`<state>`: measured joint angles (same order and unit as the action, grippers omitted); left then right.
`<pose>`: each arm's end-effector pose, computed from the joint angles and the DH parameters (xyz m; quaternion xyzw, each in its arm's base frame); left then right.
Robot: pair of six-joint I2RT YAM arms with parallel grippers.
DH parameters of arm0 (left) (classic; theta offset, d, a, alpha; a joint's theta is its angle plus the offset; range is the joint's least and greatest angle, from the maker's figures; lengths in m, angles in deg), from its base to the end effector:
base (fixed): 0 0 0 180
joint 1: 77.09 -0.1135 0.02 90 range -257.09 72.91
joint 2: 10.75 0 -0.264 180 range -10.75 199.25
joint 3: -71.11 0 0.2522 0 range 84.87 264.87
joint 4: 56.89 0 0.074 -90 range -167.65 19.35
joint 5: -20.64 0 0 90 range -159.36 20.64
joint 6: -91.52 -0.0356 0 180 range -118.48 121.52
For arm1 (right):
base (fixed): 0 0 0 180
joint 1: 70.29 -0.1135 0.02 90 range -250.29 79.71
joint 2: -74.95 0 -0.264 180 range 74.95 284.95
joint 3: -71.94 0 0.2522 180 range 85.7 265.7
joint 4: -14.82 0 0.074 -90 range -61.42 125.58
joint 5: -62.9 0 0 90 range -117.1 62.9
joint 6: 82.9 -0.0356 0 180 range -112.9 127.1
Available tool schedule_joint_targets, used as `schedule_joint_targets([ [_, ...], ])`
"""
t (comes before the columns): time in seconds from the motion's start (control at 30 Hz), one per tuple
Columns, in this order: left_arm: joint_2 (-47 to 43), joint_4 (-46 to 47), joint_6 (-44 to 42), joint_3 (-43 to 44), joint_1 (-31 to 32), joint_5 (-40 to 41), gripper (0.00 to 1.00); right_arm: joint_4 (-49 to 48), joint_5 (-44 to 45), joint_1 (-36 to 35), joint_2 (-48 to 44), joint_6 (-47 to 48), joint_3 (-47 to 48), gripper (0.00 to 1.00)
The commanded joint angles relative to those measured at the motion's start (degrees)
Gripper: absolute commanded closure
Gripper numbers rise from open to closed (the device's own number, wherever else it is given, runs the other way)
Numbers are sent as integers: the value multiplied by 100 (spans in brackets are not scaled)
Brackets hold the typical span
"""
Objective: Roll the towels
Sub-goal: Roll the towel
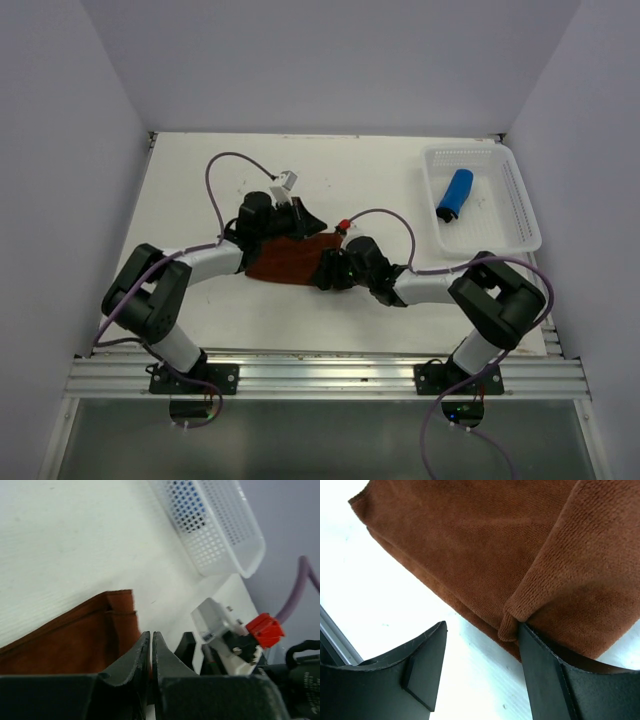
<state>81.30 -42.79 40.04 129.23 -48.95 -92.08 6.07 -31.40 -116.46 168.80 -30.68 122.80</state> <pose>0.2926 -0.1721 0.2003 0.0402 0.8092 -0.4443 0.3823 0.2146 0.2274 0.1433 -0.0821 0.8797 0.3372 0.3252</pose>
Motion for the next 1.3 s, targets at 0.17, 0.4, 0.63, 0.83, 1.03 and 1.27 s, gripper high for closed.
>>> schedule_joint_targets([
  [0.17, 752, 2092, 726, 503, 130, -2077, 100, -474, 34, 21, 310, 473, -397, 38],
  [0.4, 1175, 2048, 964, 416, 297, -1824, 100, -764, 280, 12, 126, 473, -747, 38],
  [0.63, 1464, 2215, 1298, 424, 323, -1490, 100, -887, 368, 21, 20, 359, -915, 38],
  [0.83, 2000, 2118, 1149, 626, 394, -1217, 100, -967, 315, 21, 29, 341, -924, 38],
  [1.03, 2387, 1829, 745, 741, 420, -743, 100, -800, 219, 21, -155, 341, -950, 36],
  [1.27, 2467, 1512, 525, 811, 447, -260, 100, 453, 166, 21, -1507, 377, -986, 32],
])
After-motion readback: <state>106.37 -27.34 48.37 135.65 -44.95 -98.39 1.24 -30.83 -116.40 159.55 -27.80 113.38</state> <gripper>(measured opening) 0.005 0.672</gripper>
